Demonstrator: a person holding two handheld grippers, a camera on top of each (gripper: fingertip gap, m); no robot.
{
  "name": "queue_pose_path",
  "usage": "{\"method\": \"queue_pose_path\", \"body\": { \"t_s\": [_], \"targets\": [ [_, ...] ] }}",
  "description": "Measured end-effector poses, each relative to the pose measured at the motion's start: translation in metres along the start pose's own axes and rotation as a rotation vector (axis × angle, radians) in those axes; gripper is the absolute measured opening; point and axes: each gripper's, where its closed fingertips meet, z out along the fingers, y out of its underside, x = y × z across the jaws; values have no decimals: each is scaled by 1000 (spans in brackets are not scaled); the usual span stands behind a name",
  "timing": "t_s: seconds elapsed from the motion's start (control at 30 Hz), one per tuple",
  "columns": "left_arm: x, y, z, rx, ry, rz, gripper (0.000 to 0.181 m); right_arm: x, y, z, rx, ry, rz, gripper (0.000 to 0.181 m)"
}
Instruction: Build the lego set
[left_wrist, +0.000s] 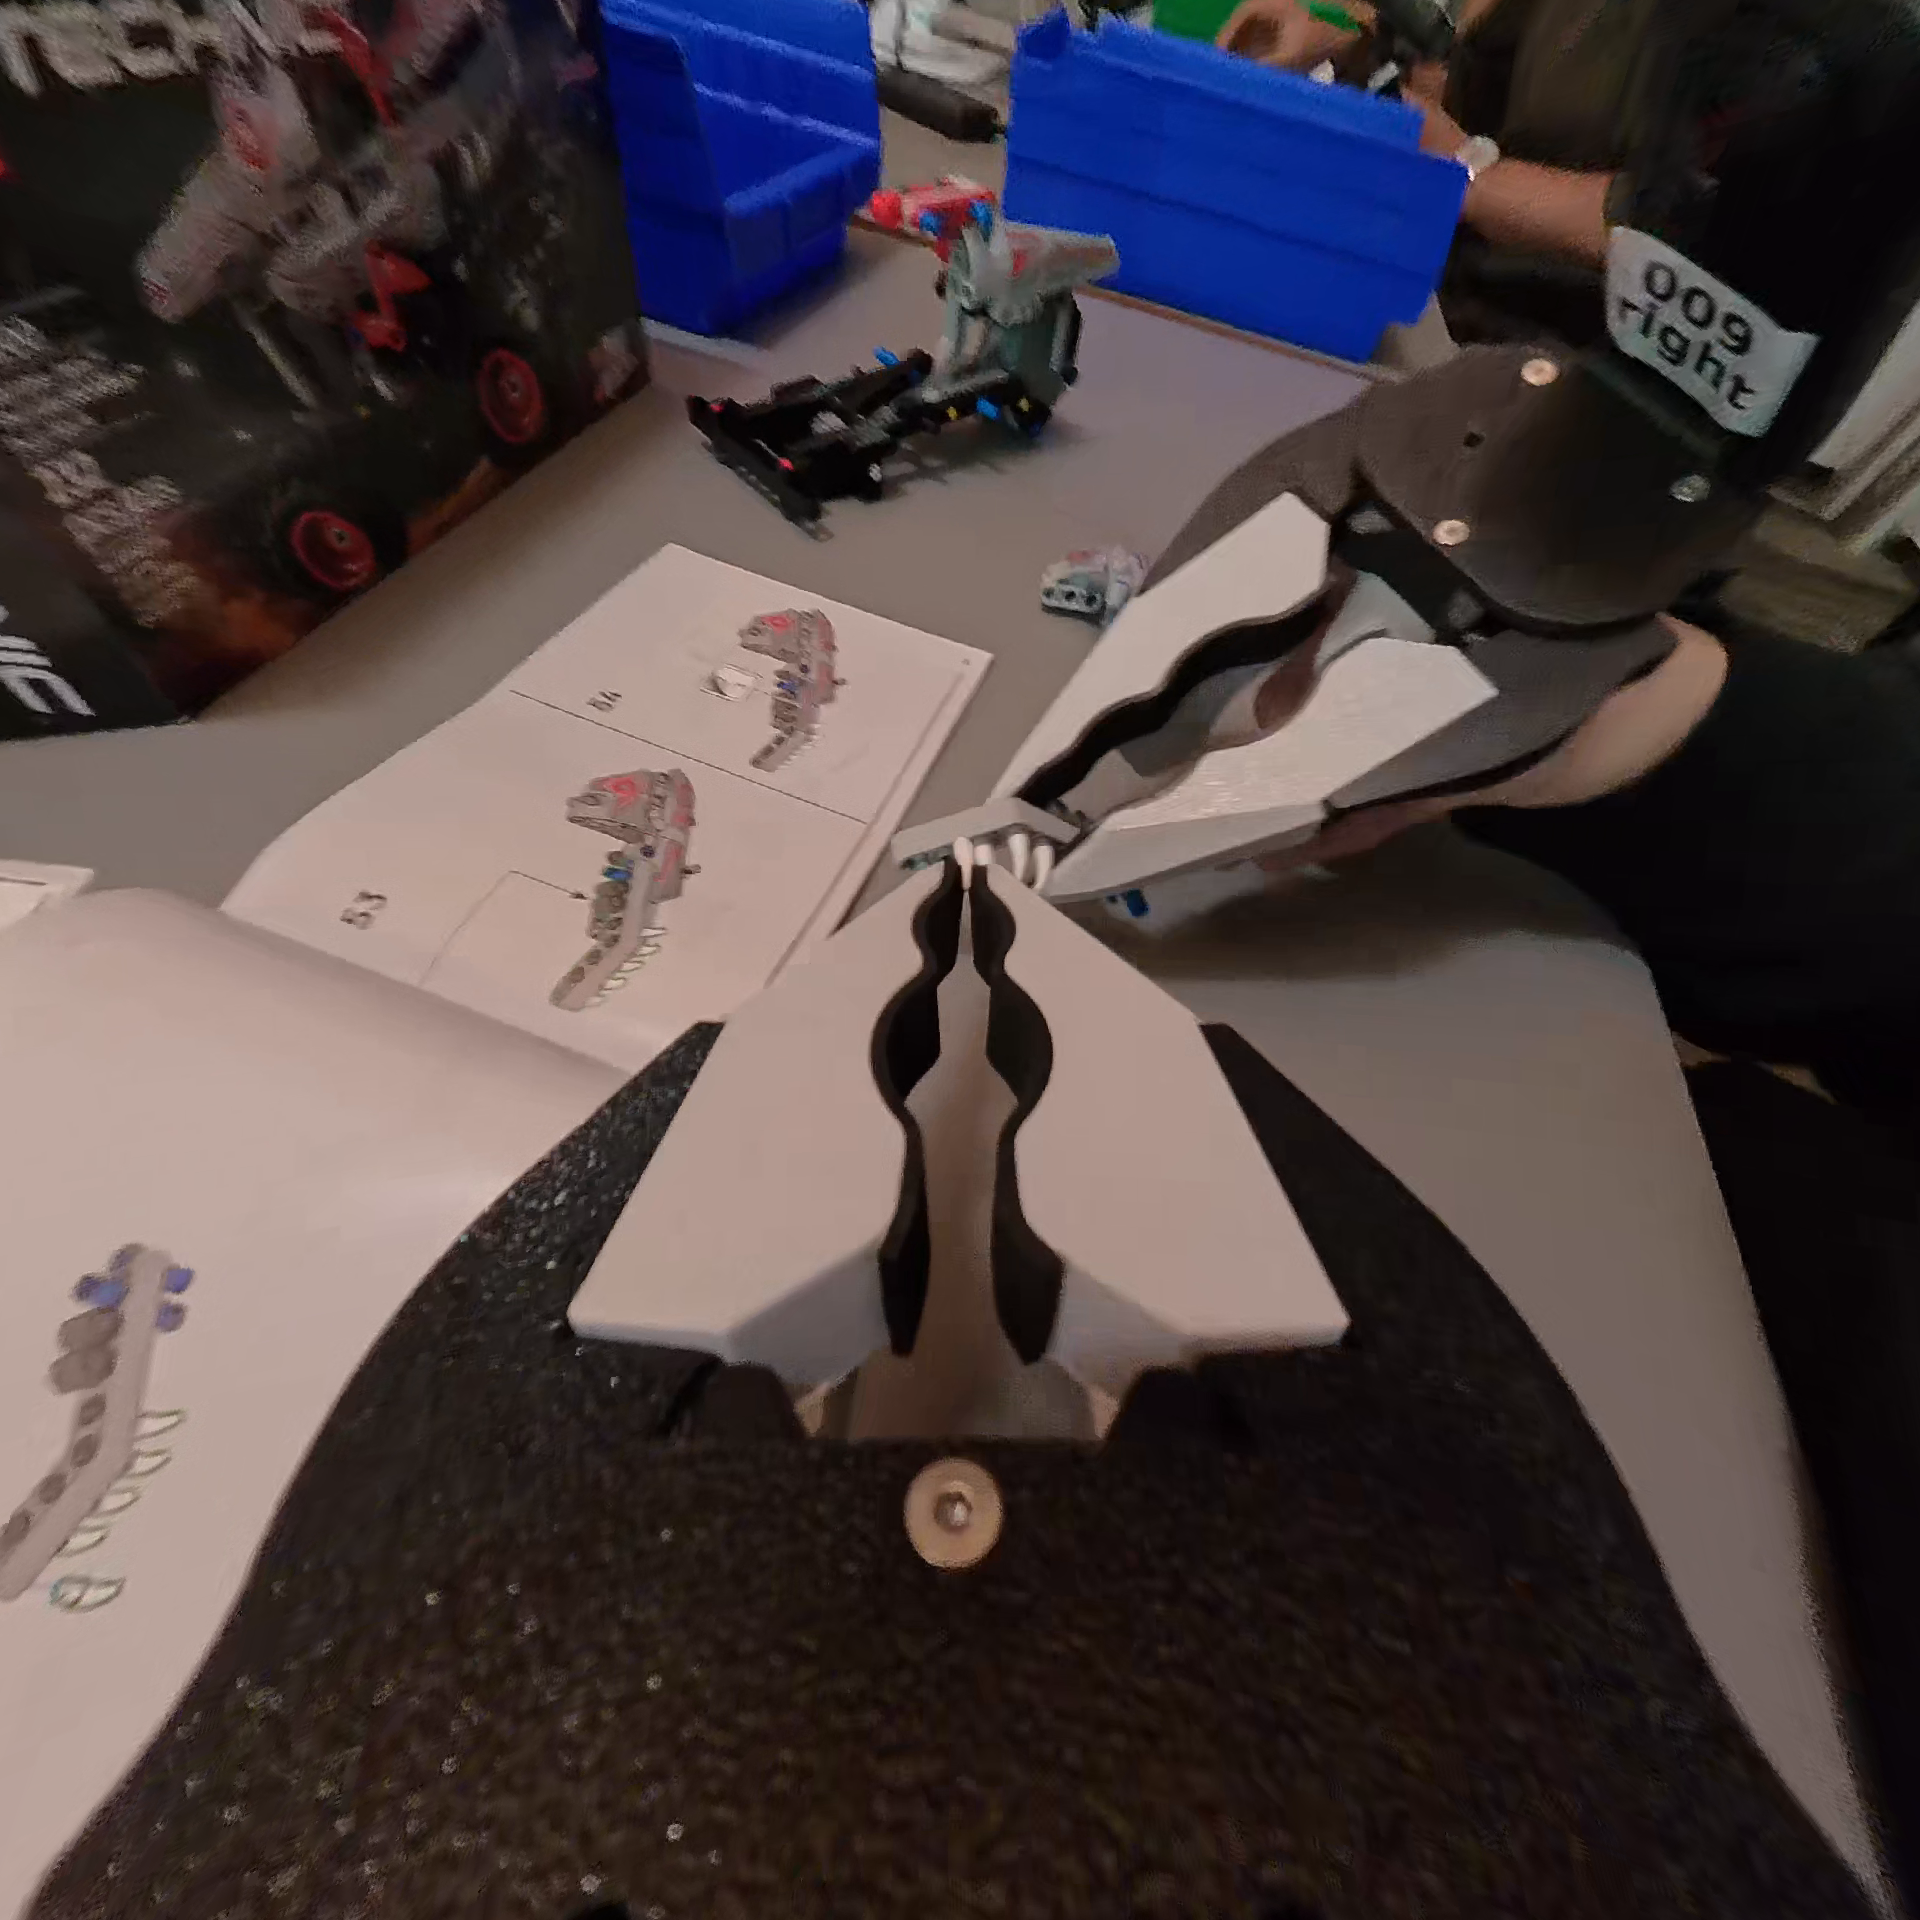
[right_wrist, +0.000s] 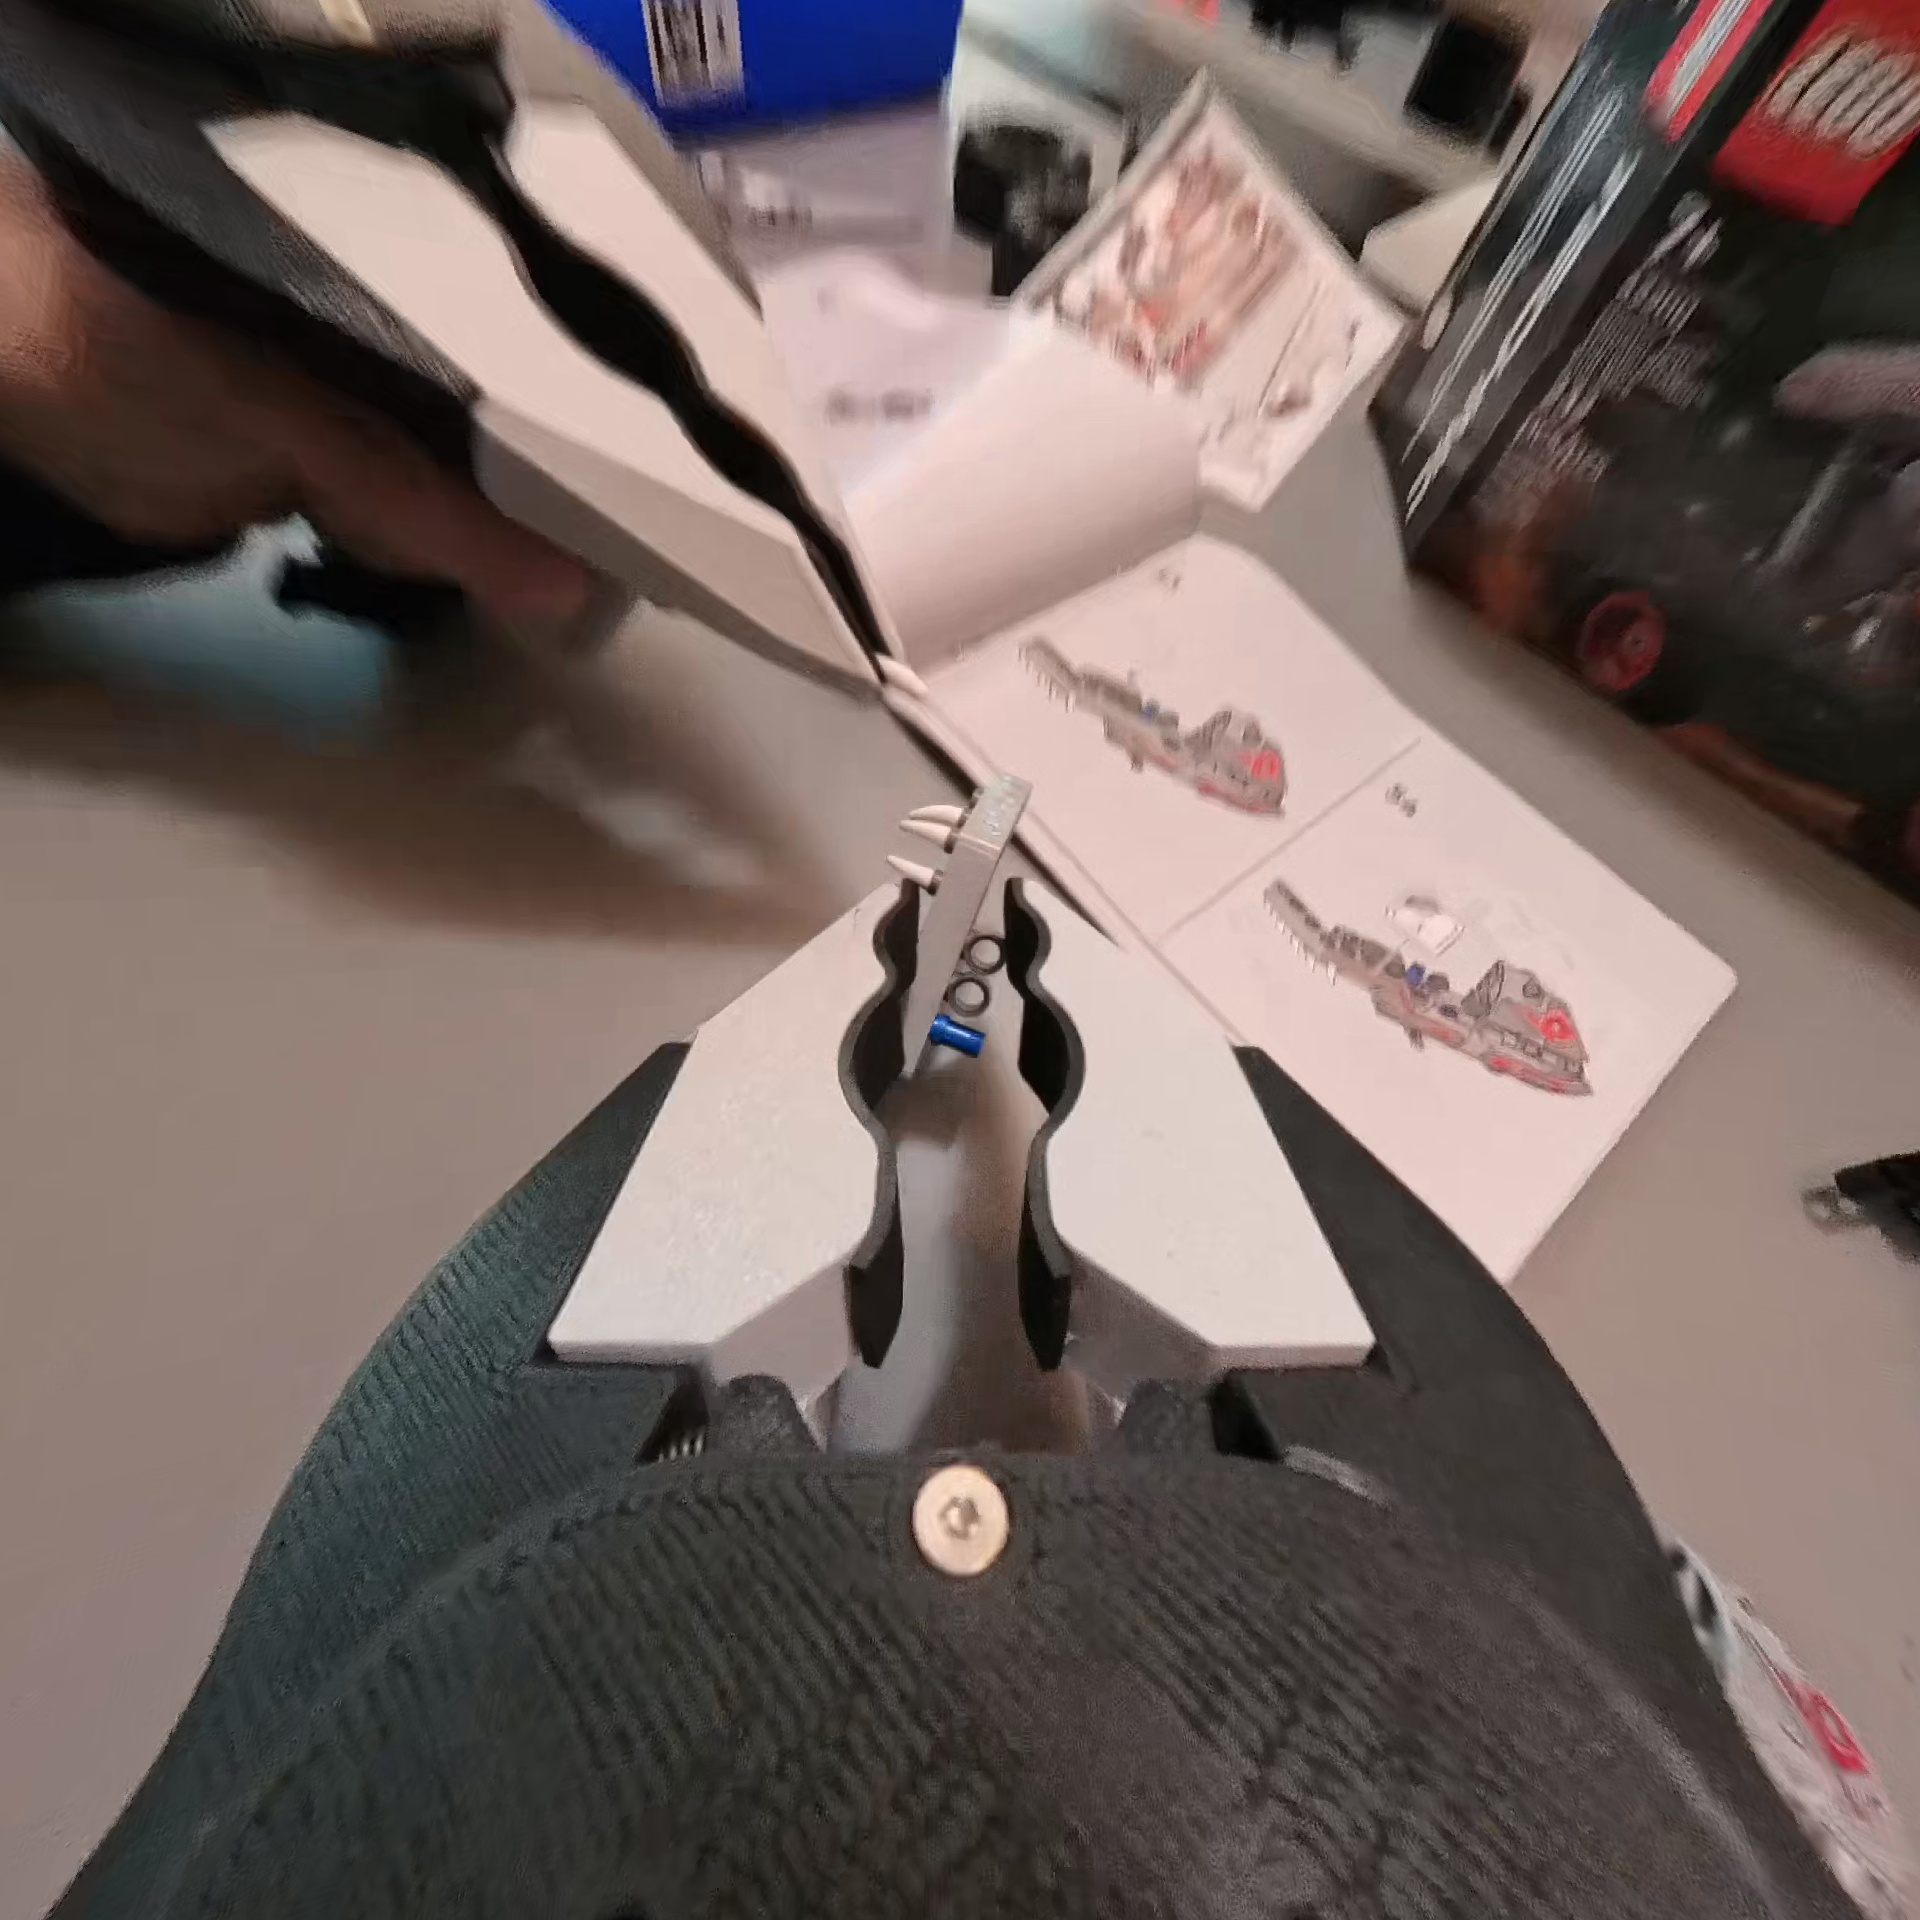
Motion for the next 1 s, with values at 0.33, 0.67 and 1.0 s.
{"method": "queue_pose_path", "body": {
  "t_s": [0.33,0.67,1.0],
  "targets": [
    [-3,-20,-11,145,-23,-10,0,-8,-39,-9,242,28,-2,14],
    [-1,-19,-10,156,6,-28,0,-6,-41,-10,255,50,-6,14],
    [-4,-17,-9,140,-15,-22,0,-7,-40,-6,236,70,-41,14]
  ]
}}
